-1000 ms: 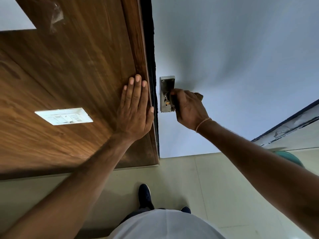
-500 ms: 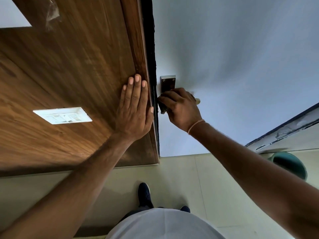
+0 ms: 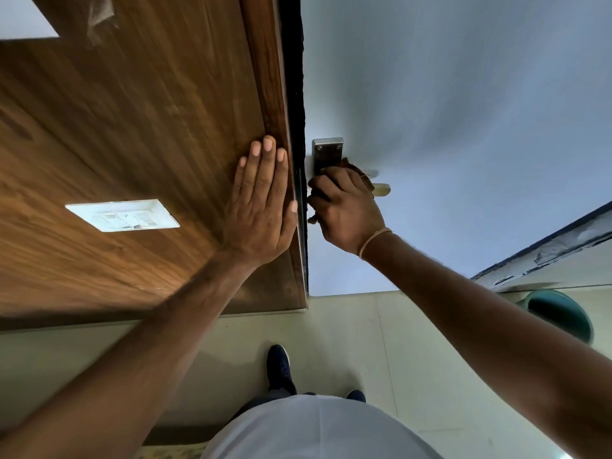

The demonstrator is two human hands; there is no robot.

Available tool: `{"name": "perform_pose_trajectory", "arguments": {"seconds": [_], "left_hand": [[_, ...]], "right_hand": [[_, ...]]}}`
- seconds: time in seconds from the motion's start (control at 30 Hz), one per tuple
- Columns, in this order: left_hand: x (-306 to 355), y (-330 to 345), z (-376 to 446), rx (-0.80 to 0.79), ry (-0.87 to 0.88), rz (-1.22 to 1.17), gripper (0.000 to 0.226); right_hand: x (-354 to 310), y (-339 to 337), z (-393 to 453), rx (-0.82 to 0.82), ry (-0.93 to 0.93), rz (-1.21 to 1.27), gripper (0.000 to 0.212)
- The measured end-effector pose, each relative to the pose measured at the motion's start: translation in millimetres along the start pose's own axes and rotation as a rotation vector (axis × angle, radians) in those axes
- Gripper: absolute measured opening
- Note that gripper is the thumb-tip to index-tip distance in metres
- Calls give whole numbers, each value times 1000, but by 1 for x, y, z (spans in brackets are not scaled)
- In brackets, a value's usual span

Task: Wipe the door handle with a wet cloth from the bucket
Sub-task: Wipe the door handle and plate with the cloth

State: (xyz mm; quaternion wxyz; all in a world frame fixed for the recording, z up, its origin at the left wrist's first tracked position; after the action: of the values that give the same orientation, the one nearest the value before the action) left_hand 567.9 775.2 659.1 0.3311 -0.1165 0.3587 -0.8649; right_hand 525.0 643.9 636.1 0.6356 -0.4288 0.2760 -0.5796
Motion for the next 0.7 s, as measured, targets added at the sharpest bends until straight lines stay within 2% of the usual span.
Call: {"name": "perform_pose_trajectory", "arguments": {"seconds": [0.07,0.17,0.23,0.33,0.53,0.7], "left_hand": [[-1,0,-1,-5,9,-2,74],[-2,1,0,-4,9,-4,74],[-1,3,0,-7,3,-2,73],[-1,5,-1,-5,-2,12,75],[-1,4,0,9,-1,5,75],[-1,3,0,16,1,-6,74]], "right_hand": [[8,-3,-3,12,55,33,30],[39,-12,-16,92,357,131,36],[56,-12,-25,104,510,169,29],[59,-7,-21,84,570,184,26],[16,-3,-4,127,470,140,30],[-8,5,5,30,114,61,35]]}}
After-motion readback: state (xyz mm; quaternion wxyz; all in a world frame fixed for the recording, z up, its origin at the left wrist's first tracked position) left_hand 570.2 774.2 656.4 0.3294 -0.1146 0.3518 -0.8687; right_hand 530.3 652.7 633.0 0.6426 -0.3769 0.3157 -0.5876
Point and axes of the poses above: each hand's wrist, its own z-axis towards the middle knuckle, its own y-axis out of the palm, x = y × z, the point moved 8 cm from there along z, towards the middle knuckle, and after that the axes turned 4 degrees about -y, right-handed, at the moved point
